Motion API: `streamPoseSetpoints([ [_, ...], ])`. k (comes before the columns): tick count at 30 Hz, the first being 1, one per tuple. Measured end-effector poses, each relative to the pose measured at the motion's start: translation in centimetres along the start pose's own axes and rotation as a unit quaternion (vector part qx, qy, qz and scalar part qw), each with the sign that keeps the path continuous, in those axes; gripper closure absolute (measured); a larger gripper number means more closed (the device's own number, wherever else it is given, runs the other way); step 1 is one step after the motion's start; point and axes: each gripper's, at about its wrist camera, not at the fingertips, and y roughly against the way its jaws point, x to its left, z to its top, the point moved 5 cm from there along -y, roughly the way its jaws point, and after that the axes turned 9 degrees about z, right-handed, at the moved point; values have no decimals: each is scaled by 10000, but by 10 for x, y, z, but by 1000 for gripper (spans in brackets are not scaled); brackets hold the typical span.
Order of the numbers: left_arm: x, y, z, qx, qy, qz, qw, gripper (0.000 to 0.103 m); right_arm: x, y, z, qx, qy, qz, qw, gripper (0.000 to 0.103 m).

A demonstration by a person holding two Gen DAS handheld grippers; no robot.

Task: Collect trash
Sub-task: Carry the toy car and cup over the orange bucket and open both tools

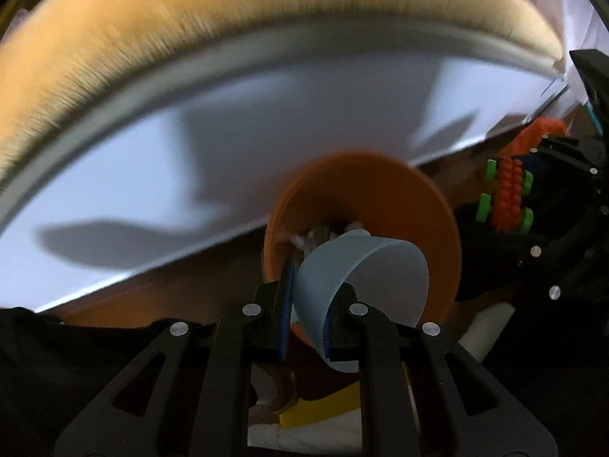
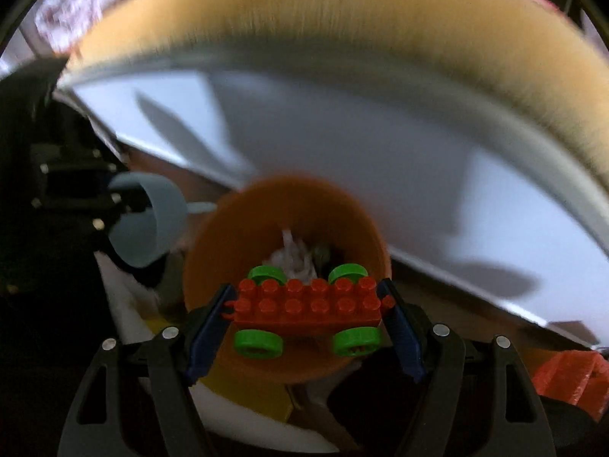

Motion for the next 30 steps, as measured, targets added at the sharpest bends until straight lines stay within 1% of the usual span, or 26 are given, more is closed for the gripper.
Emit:
streamPoseSetpoints([
  [2, -4, -12, -2, 199, -134, 51, 9997, 91, -4, -13, -2, 240, -68, 74, 9997, 29],
  [5, -8, -24, -6, 392, -232, 66, 9989, 91, -7, -24, -2, 430, -128, 180, 9988, 29],
  [11, -16, -34, -5, 523, -310, 87, 9981, 91, -5, -38, -3, 696, -53, 274, 9972, 29],
  [15, -17, -42, -2, 609, -361, 94, 9974, 91, -4, -46, -3, 869, -32, 259, 9959, 29],
  [16, -18, -43, -2, 617, -386, 110, 9973, 91, -6, -48, -4, 936, -51, 229, 9953, 27],
  [17, -19, -45, 0, 617, -416, 164, 9971, 89, -8, -50, -6, 1011, -84, 198, 9946, 23],
  [18, -21, -45, 1, 613, -452, 202, 9969, 78, -9, -51, -6, 1026, -101, 163, 9945, 16],
  [19, -22, -44, 1, 582, -489, 262, 9968, 68, -10, -50, -7, 1018, -117, 138, 9946, 15],
  [20, -23, -42, 2, 539, -516, 325, 9967, 47, -10, -49, -7, 1019, -152, 177, 9945, 15],
  [21, -23, -39, 2, 438, -534, 390, 9968, 42, -10, -48, -8, 1018, -177, 191, 9945, 15],
  [22, -24, -35, 4, 384, -542, 388, 9970, 42, -11, -47, -8, 1011, -220, 168, 9945, 12],
  [27, -23, -29, 4, 330, -514, 393, 9974, 42, -12, -39, -10, 905, -335, 182, 9952, 12],
  [30, -21, -24, 4, 233, -478, 380, 9979, 42, -11, -32, -11, 844, -382, 202, 9955, 12],
])
